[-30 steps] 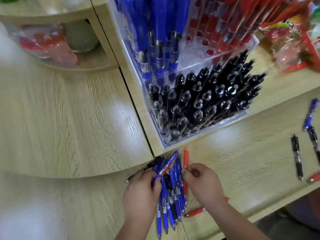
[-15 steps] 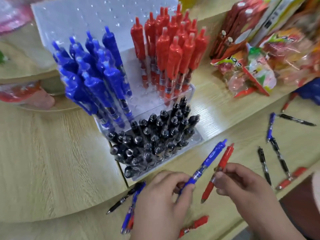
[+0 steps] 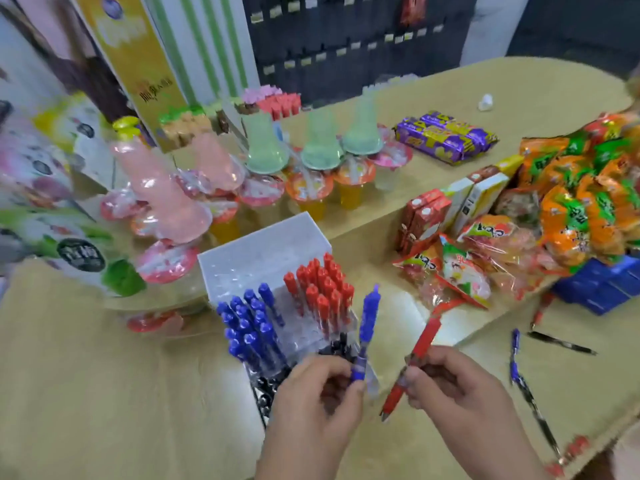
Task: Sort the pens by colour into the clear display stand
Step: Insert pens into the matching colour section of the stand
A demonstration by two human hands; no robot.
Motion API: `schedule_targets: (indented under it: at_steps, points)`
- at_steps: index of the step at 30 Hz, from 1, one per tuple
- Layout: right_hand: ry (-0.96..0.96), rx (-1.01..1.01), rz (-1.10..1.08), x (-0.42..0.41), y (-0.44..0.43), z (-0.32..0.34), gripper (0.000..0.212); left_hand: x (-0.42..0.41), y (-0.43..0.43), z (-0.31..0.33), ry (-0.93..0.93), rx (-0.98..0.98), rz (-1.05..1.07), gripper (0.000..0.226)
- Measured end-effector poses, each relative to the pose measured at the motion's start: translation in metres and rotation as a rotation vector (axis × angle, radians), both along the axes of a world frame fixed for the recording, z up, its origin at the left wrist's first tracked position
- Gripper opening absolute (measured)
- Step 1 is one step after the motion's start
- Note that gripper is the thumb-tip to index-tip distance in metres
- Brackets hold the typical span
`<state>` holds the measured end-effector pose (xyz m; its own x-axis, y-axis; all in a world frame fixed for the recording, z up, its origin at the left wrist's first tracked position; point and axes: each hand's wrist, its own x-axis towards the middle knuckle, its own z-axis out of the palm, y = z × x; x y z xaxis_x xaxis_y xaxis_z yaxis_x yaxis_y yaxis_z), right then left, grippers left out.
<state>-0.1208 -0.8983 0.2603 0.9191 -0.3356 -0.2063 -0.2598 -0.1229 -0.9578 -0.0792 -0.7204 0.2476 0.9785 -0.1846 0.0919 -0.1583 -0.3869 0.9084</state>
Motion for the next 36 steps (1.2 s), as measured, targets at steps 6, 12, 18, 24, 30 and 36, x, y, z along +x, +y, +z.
schedule_targets:
  at_steps: [6, 12, 18, 24, 30, 36]
  points:
    - [-0.104, -0.217, 0.195, 0.037, 0.028, 0.053, 0.009, 0.019, 0.059, 0.062, 0.010, 0.082, 0.196, 0.019]
    - [-0.172, -0.332, 0.333, 0.090, 0.059, 0.067, 0.003, 0.038, 0.086, 0.091, -0.002, 0.005, 0.335, 0.019]
    - [-0.240, -0.723, 0.461, 0.132, 0.069, 0.073, 0.009, 0.055, 0.086, 0.092, 0.000, 0.038, 0.338, 0.016]
    - [-0.284, -0.815, 0.536, 0.158, 0.054, 0.047, 0.012, 0.069, 0.079, 0.084, 0.047, 0.038, 0.306, 0.009]
    - [-0.217, -0.684, 0.565, 0.164, 0.047, 0.034, 0.013, 0.078, 0.071, 0.080, 0.064, 0.042, 0.309, 0.018]
    - [-0.226, -0.638, 0.588, 0.166, 0.050, 0.035, 0.019, 0.085, 0.066, 0.079, 0.059, 0.070, 0.284, 0.012]
